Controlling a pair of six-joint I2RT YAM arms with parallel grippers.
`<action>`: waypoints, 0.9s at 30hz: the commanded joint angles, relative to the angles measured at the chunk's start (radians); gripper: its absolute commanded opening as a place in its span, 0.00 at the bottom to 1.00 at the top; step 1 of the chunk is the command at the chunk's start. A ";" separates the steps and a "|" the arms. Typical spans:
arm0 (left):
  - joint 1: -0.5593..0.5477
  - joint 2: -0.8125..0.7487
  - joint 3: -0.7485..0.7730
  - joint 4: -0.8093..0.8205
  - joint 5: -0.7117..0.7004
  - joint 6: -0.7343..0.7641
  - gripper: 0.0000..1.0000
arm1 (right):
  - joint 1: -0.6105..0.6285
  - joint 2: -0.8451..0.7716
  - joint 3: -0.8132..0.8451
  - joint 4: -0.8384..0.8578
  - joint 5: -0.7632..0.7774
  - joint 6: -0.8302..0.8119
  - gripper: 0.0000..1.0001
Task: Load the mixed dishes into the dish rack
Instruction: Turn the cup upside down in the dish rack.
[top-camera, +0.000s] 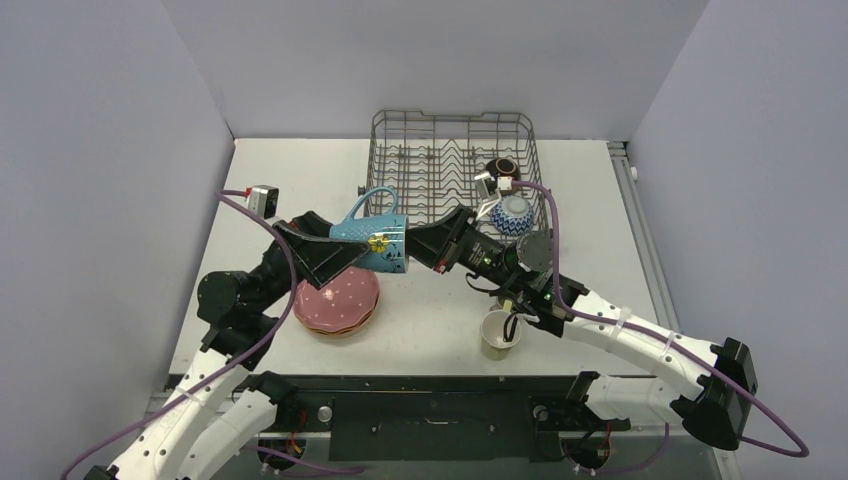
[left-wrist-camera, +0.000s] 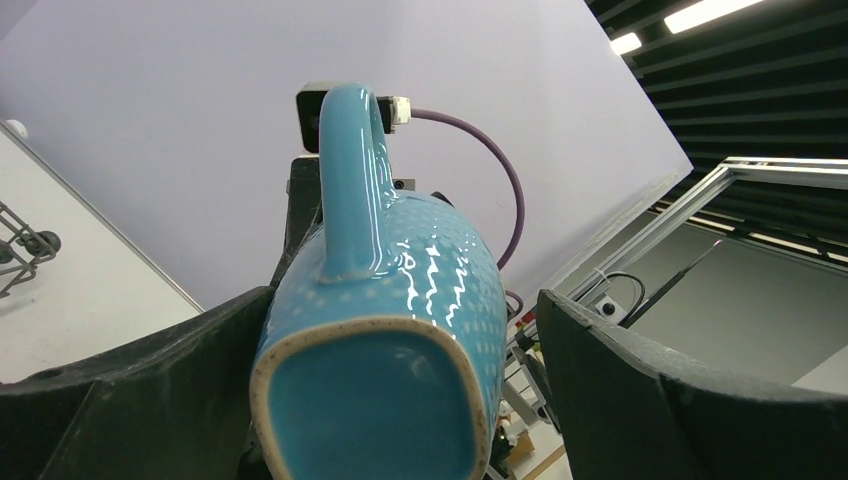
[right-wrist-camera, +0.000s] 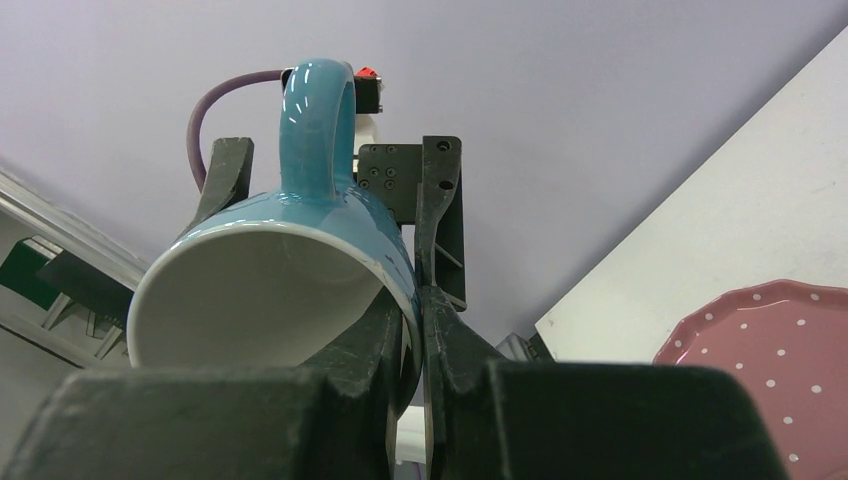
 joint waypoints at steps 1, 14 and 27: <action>0.002 -0.009 0.049 0.061 0.033 0.012 0.95 | 0.008 -0.017 0.054 0.064 0.031 -0.004 0.00; 0.002 -0.004 0.037 0.090 0.041 0.006 0.47 | 0.008 -0.012 0.051 0.066 0.037 0.004 0.00; 0.002 0.008 0.042 0.086 0.036 0.015 0.00 | -0.021 -0.040 0.029 0.019 0.041 0.005 0.21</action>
